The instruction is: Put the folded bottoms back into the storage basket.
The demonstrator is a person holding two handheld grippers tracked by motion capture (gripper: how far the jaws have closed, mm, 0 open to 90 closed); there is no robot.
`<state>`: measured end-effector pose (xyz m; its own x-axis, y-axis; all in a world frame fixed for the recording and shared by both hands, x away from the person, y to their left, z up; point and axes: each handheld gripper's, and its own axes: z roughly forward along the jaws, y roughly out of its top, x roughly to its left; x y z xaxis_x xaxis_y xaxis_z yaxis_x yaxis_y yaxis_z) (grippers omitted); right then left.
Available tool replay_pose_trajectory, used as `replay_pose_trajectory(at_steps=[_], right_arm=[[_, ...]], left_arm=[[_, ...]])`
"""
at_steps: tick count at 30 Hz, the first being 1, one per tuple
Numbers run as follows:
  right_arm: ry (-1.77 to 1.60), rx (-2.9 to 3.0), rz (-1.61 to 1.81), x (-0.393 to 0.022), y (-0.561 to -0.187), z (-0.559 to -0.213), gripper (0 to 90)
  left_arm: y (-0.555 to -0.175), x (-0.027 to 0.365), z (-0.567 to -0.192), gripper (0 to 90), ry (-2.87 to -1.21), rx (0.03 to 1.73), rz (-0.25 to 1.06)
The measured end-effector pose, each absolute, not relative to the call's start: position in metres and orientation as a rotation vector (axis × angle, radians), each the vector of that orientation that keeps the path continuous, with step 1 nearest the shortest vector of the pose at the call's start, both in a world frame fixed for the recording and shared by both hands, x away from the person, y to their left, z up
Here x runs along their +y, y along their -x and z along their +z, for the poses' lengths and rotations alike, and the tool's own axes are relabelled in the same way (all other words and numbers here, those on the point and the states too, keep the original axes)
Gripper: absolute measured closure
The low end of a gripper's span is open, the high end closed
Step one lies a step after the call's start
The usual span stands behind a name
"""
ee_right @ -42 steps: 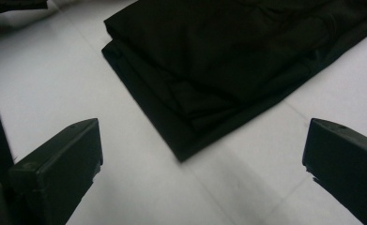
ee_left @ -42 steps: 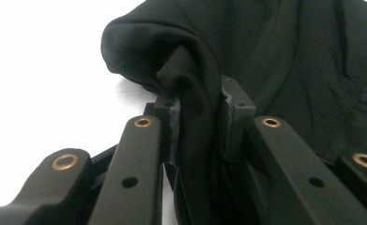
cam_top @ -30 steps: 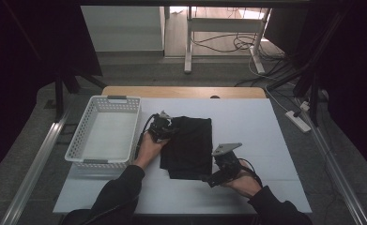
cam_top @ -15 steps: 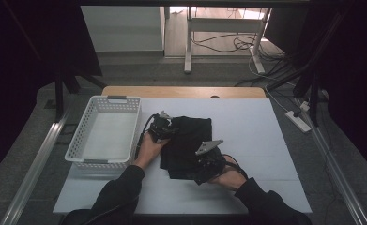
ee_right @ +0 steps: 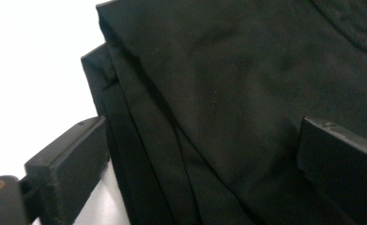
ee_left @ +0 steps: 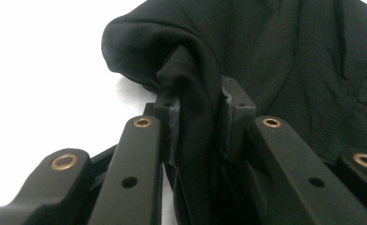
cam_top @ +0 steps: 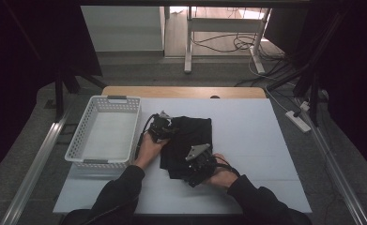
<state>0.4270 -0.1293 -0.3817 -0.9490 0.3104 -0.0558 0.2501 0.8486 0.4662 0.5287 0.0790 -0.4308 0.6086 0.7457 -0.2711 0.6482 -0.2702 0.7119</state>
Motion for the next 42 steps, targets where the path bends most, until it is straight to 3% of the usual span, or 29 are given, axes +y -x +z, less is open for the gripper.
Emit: replay_pose_trajectory(at_steps=[12, 14, 28, 42], right_arm=[[-0.437, 2.825, 0.725, -0.138, -0.446, -0.374, 66.7], [-0.46, 2.821, 0.734, -0.139, -0.45, -0.374, 72.7], [-0.49, 2.909, 0.74, -0.14, -0.46, -0.369, 77.3], [-0.513, 2.98, 0.79, -0.141, -0.465, -0.355, 77.7]], left_arm=[[-0.529, 0.08, -0.431, 72.1, -1.979, 1.122, 0.128], [-0.529, 0.079, -0.431, 72.1, -1.983, 1.123, 0.132], [-0.528, 0.078, -0.43, 75.5, -1.952, 1.16, 0.105], [-0.529, 0.073, -0.406, 76.9, -2.035, 1.121, 0.178]])
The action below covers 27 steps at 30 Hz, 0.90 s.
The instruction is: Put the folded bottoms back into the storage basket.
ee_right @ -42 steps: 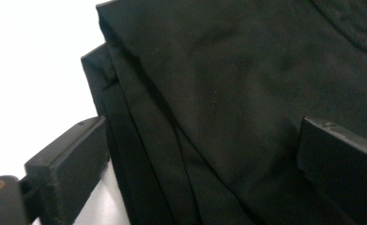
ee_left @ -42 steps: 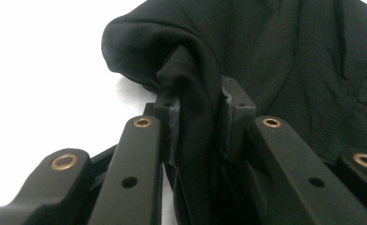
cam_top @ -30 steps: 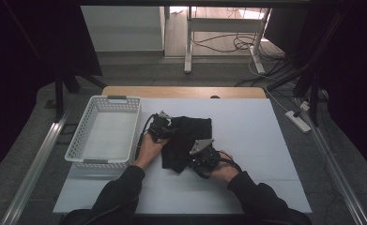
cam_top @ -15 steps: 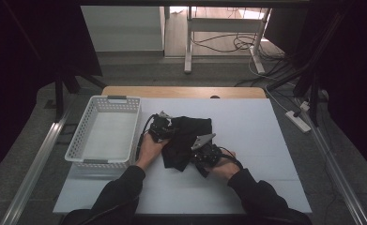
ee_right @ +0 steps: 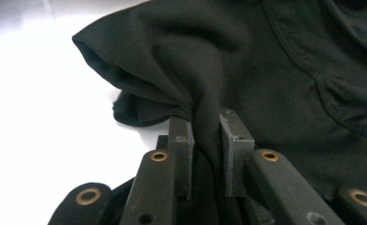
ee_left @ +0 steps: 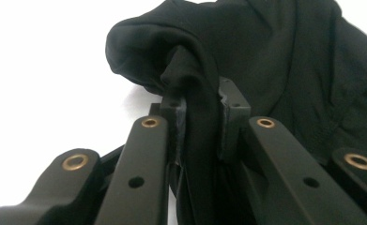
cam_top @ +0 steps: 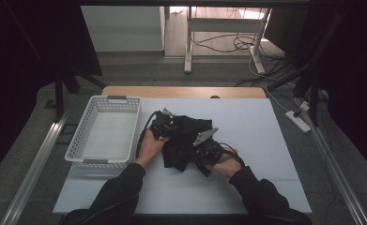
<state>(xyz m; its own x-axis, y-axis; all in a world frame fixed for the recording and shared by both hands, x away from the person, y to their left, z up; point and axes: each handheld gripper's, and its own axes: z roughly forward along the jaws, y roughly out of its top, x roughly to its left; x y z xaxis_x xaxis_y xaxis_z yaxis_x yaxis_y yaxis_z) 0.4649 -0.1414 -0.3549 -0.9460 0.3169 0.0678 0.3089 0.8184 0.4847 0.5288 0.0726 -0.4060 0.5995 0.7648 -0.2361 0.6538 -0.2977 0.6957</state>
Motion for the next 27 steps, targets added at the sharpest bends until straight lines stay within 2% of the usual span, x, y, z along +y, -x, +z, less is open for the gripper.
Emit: replay_pose_trajectory(at_steps=[14, 27], right_arm=[[-0.537, 2.95, 0.92, -0.14, -0.47, -0.331, 77.7], [-0.536, 2.921, 1.003, -0.131, -0.478, -0.31, 77.7]], left_arm=[[-0.535, 0.082, -0.377, 77.0, -2.011, 1.104, 0.178], [-0.54, 0.096, -0.347, 77.0, -1.983, 1.098, 0.232]])
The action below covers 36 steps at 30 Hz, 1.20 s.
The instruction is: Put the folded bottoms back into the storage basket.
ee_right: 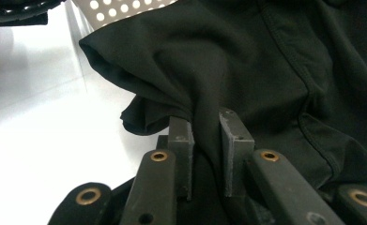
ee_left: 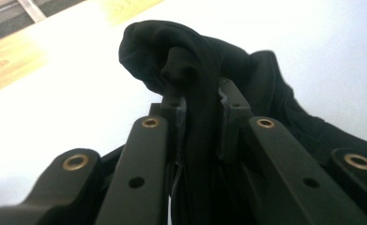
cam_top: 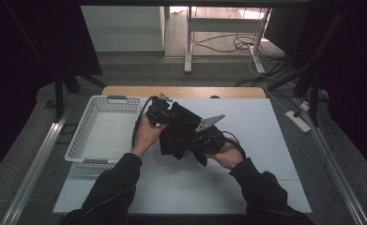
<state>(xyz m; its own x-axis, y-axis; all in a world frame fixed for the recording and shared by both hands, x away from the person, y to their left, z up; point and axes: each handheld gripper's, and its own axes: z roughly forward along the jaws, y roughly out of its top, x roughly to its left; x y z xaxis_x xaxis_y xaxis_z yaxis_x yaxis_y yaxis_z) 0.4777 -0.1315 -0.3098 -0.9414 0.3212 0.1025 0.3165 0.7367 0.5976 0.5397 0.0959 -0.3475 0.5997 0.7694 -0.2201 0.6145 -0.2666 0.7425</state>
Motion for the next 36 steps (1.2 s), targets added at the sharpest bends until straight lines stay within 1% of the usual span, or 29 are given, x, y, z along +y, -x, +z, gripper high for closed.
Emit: replay_pose_trajectory(at_steps=[16, 36], right_arm=[[-0.473, 2.914, 1.053, -0.103, -0.481, -0.295, 77.7], [-0.423, 2.914, 1.141, -0.057, -0.487, -0.293, 77.7]], left_arm=[[-0.539, 0.125, -0.323, 76.9, -1.943, 1.115, 0.273], [-0.534, 0.179, -0.313, 77.0, -1.919, 1.153, 0.333]])
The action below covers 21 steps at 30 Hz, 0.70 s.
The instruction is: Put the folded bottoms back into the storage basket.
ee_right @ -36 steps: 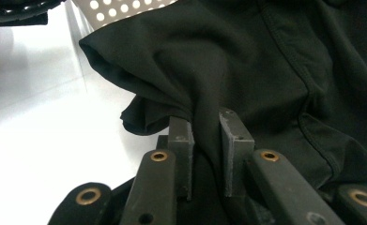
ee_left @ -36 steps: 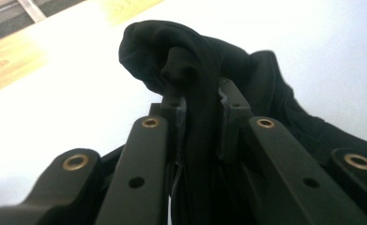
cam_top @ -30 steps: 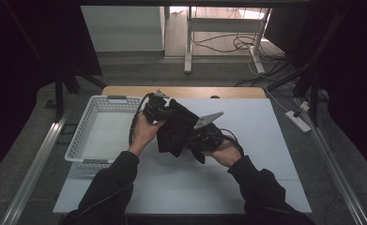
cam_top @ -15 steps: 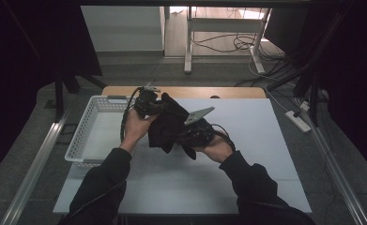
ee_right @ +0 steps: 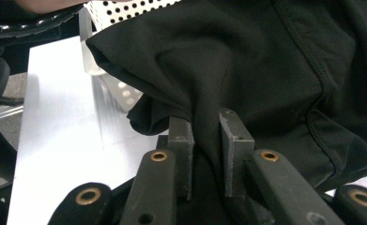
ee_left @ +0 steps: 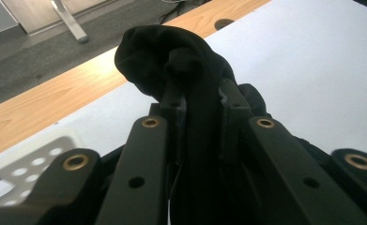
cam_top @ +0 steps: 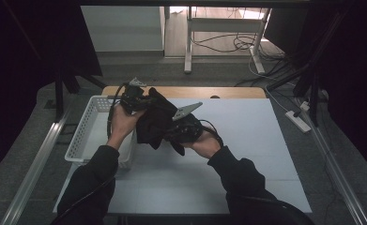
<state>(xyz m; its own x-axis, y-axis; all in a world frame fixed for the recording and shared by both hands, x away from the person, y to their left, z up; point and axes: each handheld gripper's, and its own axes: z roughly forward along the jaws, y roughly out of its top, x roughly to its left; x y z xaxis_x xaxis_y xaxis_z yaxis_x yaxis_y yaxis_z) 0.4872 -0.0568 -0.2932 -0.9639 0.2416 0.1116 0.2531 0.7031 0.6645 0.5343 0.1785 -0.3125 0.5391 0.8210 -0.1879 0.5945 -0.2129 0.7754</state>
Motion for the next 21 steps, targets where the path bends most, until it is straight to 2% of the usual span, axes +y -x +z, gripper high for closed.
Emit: replay_pose_trajectory(at_steps=[21], right_arm=[[0.346, -2.876, -1.16, -0.008, -0.494, -0.296, 77.7]], left_arm=[[-0.533, 0.228, -0.312, 77.0, -1.895, 1.228, 0.385]])
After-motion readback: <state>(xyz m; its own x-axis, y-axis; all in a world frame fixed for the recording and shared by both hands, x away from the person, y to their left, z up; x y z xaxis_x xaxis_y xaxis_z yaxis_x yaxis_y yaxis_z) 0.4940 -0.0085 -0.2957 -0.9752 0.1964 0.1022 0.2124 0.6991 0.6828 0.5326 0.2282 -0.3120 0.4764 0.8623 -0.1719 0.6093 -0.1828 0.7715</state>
